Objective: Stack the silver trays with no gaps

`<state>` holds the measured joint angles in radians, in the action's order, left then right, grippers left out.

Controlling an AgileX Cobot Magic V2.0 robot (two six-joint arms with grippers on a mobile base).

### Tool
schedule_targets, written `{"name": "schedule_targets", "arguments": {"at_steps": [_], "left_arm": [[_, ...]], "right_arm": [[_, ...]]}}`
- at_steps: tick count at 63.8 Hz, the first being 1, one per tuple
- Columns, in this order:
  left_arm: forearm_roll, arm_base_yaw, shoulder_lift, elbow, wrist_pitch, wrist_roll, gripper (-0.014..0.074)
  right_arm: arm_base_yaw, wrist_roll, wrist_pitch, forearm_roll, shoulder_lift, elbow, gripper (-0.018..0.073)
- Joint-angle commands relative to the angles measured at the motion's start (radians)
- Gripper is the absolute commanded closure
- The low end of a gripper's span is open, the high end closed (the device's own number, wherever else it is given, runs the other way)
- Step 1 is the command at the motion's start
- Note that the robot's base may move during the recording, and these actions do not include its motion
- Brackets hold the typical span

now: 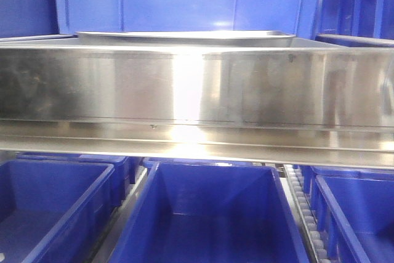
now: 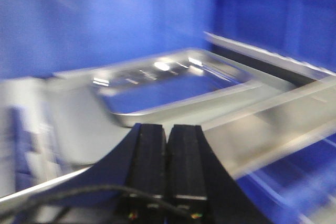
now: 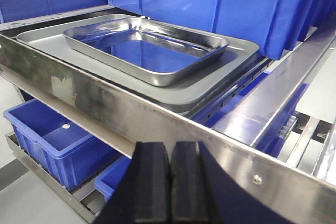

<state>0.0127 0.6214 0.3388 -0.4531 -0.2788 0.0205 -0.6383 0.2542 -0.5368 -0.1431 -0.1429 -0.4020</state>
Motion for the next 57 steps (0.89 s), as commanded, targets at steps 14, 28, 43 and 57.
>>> {"name": "schedule_targets", "arguments": {"at_steps": [14, 28, 43, 57], "left_arm": [[-0.082, -0.325, -0.295, 0.249, 0.178, 0.016, 0.0645], [-0.112, -0.534, -0.382, 0.414, 0.301, 0.016, 0.0645], [-0.140, -0.619, -0.386, 0.478, 0.372, 0.016, 0.0645], [-0.140, -0.619, -0.384, 0.478, 0.372, 0.016, 0.0645]], "right_arm": [[-0.002, -0.010, 0.090, -0.017, -0.012, -0.027, 0.0510], [-0.002, -0.010, 0.089, -0.017, -0.012, -0.027, 0.0510], [-0.002, -0.010, 0.086, -0.017, -0.012, -0.027, 0.0510], [-0.002, -0.010, 0.086, -0.017, -0.012, -0.027, 0.0510]]}}
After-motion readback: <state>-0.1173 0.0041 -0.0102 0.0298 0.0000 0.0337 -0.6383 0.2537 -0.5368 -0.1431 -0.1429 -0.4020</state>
